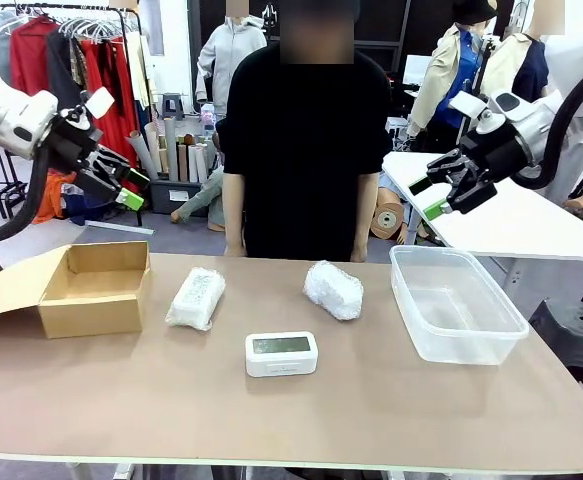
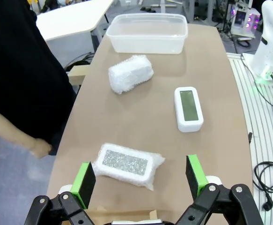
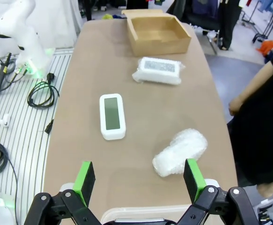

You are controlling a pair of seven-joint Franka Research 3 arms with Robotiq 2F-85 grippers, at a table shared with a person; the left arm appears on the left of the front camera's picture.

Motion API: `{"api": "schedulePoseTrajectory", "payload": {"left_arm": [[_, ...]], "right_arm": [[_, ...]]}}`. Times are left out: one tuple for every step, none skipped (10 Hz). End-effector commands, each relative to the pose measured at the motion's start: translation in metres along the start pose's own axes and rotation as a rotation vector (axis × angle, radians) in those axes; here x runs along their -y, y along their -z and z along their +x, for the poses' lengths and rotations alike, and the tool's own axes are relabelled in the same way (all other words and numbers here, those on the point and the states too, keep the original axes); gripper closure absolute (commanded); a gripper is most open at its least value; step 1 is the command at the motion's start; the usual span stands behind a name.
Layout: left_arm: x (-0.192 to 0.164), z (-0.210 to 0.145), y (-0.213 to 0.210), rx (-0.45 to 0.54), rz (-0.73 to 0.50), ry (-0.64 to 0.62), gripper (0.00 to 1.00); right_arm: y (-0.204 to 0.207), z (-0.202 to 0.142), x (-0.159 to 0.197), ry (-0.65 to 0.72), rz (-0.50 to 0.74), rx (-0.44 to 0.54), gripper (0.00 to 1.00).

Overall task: Separate and place wrapped and unwrapped clocks.
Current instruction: Pick up the Digital clock indicated by the person.

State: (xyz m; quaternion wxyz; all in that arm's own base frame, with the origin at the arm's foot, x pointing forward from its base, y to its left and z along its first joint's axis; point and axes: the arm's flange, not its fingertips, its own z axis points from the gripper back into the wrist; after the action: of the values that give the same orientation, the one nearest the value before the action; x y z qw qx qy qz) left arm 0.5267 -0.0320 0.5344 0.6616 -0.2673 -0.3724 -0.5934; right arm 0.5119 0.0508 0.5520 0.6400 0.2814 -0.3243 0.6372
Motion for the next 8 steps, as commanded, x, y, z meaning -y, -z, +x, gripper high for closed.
{"api": "schedulePoseTrajectory", "payload": {"left_arm": [[0.0035,0.0021,0.0012,-0.010,-0.008,-0.008,0.00],[0.0000,0.0000,0.0000,0.000,0.000,0.000,0.00],[0.0000,0.0000,0.0000,0.000,0.000,0.000,0.00],[0.0000,0.0000,0.0000,0.000,0.000,0.000,0.00],[0.0000,0.0000,0.0000,0.000,0.000,0.000,0.00],[0.0000,0.0000,0.0000,0.000,0.000,0.000,0.00],[0.0000,0.0000,0.0000,0.000,0.000,0.000,0.00],[0.0000,0.0000,0.0000,0.000,0.000,0.000,0.00]], "right_arm": [[-0.0002,0.0069,0.0036,0.027,0.000,0.038,0.00],[0.0000,0.0000,0.0000,0.000,0.000,0.000,0.00],[0.0000,0.0000,0.0000,0.000,0.000,0.000,0.00],[0.0000,0.0000,0.0000,0.000,0.000,0.000,0.00],[0.0000,0.0000,0.0000,0.000,0.000,0.000,0.00],[0.0000,0.0000,0.0000,0.000,0.000,0.000,0.00],[0.0000,0.0000,0.0000,0.000,0.000,0.000,0.00],[0.0000,0.0000,0.0000,0.000,0.000,0.000,0.00]]}}
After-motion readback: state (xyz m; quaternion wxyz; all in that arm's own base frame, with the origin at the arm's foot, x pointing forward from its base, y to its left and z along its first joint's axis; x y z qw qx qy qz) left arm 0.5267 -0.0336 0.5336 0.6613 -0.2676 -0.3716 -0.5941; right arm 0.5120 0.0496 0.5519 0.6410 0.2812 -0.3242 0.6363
